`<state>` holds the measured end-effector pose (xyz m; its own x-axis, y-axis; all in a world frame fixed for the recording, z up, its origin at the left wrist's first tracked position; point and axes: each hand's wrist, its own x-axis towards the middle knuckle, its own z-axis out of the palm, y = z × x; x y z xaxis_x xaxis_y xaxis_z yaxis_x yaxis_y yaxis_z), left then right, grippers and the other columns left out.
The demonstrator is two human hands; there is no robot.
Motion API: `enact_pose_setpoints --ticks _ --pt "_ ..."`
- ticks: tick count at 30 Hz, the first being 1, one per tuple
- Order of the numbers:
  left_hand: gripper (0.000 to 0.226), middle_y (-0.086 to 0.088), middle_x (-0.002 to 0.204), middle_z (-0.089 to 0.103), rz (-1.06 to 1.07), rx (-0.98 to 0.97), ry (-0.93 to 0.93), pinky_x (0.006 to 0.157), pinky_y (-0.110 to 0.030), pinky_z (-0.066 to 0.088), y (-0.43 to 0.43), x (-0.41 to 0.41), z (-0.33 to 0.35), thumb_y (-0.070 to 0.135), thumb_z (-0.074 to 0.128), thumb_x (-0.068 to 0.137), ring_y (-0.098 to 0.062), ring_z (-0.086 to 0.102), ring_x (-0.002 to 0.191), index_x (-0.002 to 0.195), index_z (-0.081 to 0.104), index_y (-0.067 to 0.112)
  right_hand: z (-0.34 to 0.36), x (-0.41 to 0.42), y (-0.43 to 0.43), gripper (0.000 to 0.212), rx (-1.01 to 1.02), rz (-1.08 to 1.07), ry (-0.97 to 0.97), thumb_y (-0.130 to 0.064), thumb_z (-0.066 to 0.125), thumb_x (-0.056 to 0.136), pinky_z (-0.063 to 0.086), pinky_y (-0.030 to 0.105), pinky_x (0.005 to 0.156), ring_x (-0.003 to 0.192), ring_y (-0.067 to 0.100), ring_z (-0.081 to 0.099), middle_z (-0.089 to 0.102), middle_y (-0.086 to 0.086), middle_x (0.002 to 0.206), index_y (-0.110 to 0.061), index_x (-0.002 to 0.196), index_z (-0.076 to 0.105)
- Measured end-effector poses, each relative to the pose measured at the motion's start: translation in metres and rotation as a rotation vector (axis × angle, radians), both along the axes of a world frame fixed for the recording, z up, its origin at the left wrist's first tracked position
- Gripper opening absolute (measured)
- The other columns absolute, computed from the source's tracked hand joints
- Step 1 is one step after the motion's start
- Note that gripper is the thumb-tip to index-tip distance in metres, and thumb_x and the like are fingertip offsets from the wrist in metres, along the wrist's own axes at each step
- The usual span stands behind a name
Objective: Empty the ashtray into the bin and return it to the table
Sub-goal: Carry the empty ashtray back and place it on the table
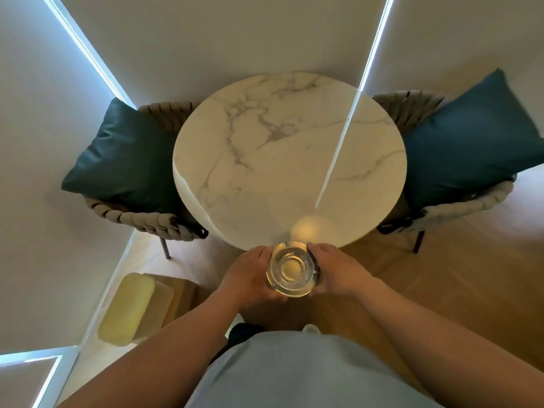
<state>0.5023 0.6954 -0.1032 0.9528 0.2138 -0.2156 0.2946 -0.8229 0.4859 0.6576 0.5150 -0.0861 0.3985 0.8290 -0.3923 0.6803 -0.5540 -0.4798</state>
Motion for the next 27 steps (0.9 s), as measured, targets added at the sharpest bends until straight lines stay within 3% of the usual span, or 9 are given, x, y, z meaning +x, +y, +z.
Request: enact_pose_setpoints --ticks 5,12,21,27 --pt "0.103 0.005 0.135 0.053 -0.002 -0.005 0.041 0.103 -0.035 0.045 -0.015 0.019 0.002 0.069 0.079 0.052 -0.014 0.051 0.122 0.136 0.032 0.032 0.003 0.019 -0.018 0.105 0.017 0.005 -0.005 -0.045 0.089 0.058 0.045 0.04 0.105 0.132 0.023 0.042 0.047 0.003 0.144 -0.023 0.144 0.033" --pt "0.104 0.004 0.134 0.054 -0.031 0.008 0.043 0.103 -0.036 0.045 0.008 0.063 0.004 0.068 0.082 0.053 -0.015 0.051 0.121 0.137 0.039 0.025 0.005 0.056 0.002 0.102 0.033 -0.019 -0.001 -0.045 0.09 0.059 0.045 0.041 0.104 0.133 0.024 0.041 0.048 0.005 0.143 -0.019 0.142 0.036" --pt "0.105 0.005 0.134 0.054 -0.043 0.004 0.0 0.102 -0.029 0.041 0.078 0.13 0.0 0.069 0.081 0.051 -0.013 0.05 0.12 0.137 0.04 0.025 -0.004 0.118 0.072 0.108 -0.004 -0.056 -0.039 -0.048 0.09 0.058 0.047 0.04 0.101 0.132 0.021 0.04 0.046 0.003 0.143 -0.019 0.144 0.033" --pt "0.107 0.005 0.137 0.053 -0.05 -0.002 0.017 0.102 -0.033 0.044 0.143 0.179 -0.004 0.063 0.085 0.051 -0.016 0.049 0.124 0.139 0.039 0.025 -0.011 0.16 0.134 0.108 -0.024 -0.106 -0.039 -0.044 0.091 0.057 0.045 0.036 0.101 0.134 0.022 0.04 0.046 0.003 0.144 -0.017 0.145 0.035"
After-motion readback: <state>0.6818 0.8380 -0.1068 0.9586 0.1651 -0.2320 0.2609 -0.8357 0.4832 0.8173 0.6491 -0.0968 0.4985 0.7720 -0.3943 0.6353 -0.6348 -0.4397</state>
